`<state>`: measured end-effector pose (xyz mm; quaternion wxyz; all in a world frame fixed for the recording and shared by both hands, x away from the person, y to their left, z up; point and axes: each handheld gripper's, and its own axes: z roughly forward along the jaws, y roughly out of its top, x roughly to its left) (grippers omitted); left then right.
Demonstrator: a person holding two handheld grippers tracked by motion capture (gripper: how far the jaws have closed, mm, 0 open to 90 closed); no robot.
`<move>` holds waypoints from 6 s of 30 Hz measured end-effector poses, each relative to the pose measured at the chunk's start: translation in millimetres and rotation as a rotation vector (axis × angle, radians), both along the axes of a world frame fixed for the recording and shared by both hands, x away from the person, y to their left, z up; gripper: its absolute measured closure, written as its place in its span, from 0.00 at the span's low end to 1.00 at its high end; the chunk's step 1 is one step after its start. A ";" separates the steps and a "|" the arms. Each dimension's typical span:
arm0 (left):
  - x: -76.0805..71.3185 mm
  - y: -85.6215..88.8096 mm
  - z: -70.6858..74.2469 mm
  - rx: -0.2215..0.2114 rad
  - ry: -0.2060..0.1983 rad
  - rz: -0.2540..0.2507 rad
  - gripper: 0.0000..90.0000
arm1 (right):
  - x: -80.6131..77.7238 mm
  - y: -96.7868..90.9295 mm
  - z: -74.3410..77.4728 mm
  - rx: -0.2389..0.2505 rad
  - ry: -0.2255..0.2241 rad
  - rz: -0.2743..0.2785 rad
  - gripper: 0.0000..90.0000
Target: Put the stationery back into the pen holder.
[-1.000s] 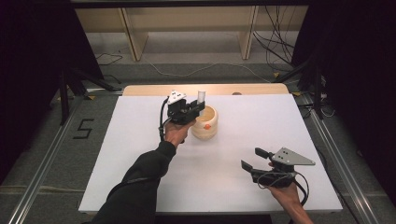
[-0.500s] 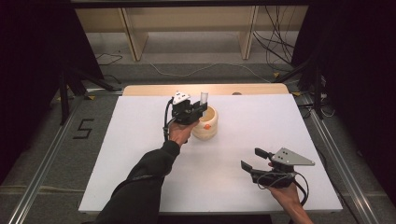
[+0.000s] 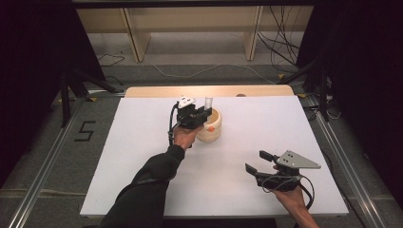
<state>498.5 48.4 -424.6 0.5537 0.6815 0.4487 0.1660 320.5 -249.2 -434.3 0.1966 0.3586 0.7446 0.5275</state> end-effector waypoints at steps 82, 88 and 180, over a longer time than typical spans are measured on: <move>-51.3 26.5 24.5 0.087 0.121 -0.147 0.25 | -0.2 2.3 -0.6 0.002 0.010 0.012 0.30; -60.7 29.2 25.4 0.081 0.097 -0.177 0.23 | -0.4 1.9 -0.6 0.003 0.011 0.012 0.30; -161.4 110.1 -6.2 0.092 -0.007 -0.198 0.18 | -2.7 6.2 -1.9 0.005 0.029 0.029 0.30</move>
